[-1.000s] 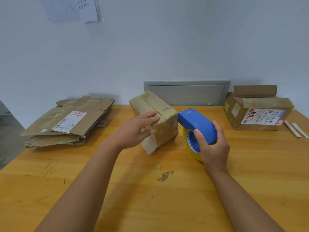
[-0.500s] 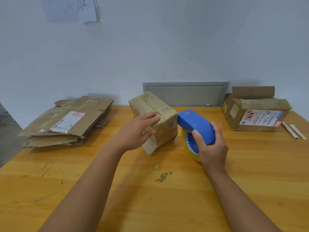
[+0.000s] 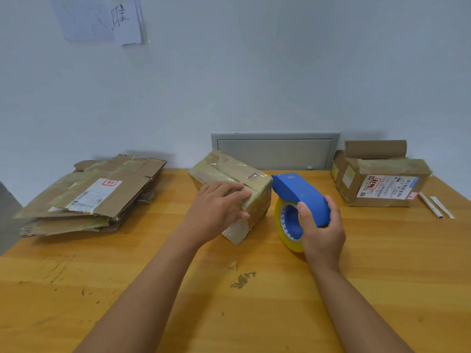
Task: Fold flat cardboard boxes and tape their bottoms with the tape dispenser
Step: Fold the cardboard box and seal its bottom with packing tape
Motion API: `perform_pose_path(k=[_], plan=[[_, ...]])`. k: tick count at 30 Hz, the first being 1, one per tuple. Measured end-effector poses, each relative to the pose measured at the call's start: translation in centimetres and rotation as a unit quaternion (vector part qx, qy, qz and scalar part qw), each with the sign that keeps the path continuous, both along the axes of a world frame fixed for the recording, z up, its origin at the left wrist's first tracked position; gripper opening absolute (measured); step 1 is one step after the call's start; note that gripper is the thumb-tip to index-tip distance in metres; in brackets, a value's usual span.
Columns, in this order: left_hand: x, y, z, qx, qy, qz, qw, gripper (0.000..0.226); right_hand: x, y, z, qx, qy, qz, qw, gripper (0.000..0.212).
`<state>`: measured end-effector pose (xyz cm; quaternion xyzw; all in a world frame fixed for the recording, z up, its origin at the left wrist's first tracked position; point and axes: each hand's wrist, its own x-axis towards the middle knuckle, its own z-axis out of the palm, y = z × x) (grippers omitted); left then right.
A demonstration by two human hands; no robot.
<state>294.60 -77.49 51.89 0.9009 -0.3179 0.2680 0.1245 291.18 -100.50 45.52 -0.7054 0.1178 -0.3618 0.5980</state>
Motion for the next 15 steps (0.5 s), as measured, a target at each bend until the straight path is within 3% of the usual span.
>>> perform_pose_path(k=[8, 15], plan=[[0.5, -0.7, -0.5, -0.024, -0.053, 0.001, 0.998, 0.044, 0.0, 0.1, 0.1, -0.001, -0.003, 0.001, 1.0, 0.084], [0.4, -1.2, -0.4, -0.01, -0.027, 0.036, 0.999, 0.049, -0.1, 0.2, 0.3, 0.004, 0.003, 0.005, 1.0, 0.082]])
